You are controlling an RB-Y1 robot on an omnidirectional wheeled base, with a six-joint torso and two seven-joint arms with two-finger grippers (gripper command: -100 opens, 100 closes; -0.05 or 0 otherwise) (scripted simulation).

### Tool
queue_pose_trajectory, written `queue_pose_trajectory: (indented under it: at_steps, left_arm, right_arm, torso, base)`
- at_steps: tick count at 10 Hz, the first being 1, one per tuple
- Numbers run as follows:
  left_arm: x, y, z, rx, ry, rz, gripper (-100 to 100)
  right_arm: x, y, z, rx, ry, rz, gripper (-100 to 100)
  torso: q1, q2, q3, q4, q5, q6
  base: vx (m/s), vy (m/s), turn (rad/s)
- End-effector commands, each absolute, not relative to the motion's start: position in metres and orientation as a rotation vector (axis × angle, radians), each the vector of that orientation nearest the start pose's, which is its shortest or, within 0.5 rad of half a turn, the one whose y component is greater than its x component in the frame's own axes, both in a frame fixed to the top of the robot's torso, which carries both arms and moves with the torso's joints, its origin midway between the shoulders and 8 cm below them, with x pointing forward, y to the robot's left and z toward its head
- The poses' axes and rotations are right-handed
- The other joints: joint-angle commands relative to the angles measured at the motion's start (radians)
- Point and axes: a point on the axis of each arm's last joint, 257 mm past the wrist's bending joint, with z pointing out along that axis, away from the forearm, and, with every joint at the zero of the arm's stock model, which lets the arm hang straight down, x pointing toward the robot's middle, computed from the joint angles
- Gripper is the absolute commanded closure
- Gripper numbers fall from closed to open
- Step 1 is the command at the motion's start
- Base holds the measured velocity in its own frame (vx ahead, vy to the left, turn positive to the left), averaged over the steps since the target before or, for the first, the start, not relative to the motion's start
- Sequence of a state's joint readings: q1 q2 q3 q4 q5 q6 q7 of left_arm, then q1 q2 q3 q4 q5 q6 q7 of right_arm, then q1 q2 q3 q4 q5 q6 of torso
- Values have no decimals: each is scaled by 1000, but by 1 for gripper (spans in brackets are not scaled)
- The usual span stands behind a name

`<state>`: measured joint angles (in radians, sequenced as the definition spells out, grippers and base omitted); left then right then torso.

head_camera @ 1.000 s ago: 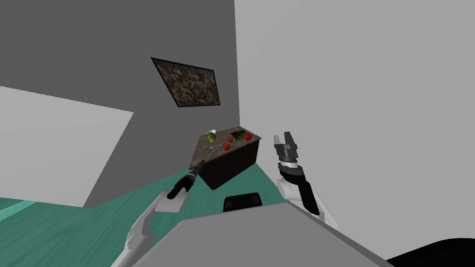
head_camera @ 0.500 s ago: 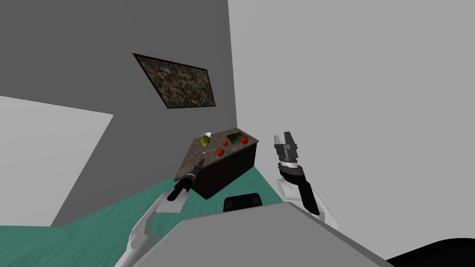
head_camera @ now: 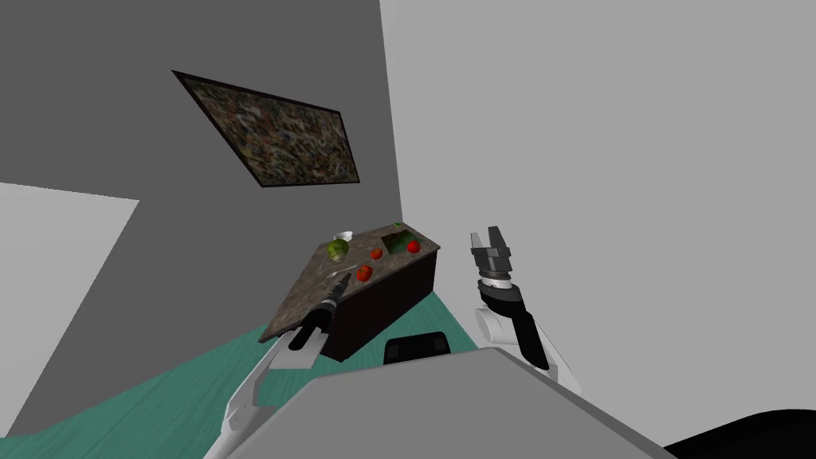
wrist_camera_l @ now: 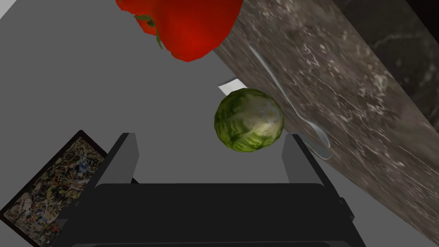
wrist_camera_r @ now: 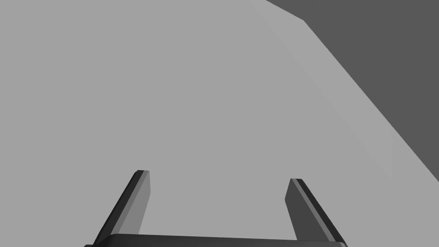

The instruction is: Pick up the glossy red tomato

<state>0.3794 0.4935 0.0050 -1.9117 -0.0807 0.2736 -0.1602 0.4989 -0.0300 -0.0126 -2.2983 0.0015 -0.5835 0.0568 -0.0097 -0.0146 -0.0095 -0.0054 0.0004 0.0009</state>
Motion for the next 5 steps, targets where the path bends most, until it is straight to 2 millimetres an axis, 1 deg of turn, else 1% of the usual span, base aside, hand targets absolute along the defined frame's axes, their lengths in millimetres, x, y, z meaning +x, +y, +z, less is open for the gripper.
queue_pose_trajectory:
  at_steps: [1, 2, 3, 4, 5]
  left_arm:
    - [423, 386, -275, -855, 1671, -485, -100]
    - [414, 387, -291, -873, 1692, -473, -100]
    - [420, 386, -285, -865, 1683, -477, -100]
    - [420, 385, -286, -865, 1684, -478, 0]
    - [411, 399, -291, -863, 1689, -480, -100]
  right_arm:
    - [325, -275, 48, 530, 577, 1261, 0]
    - [325, -275, 48, 530, 577, 1261, 0]
    - [325, -275, 48, 530, 577, 1261, 0]
    - [325, -275, 48, 529, 577, 1261, 0]
    - [325, -275, 48, 529, 577, 1261, 0]
  torso:
    - [0, 0, 0, 0, 0, 0]
    - [-1, -1, -1, 0, 0, 0]
    - [-1, -2, -1, -1, 0, 0]
    - [3, 3, 2, 0, 0, 0]
    - [6, 8, 4, 2, 1, 0]
  base:
    - [188, -139, -64]
    - [203, -127, -59]
    - [88, -51, -1]
    - [16, -11, 3]
    - [64, -55, 37]
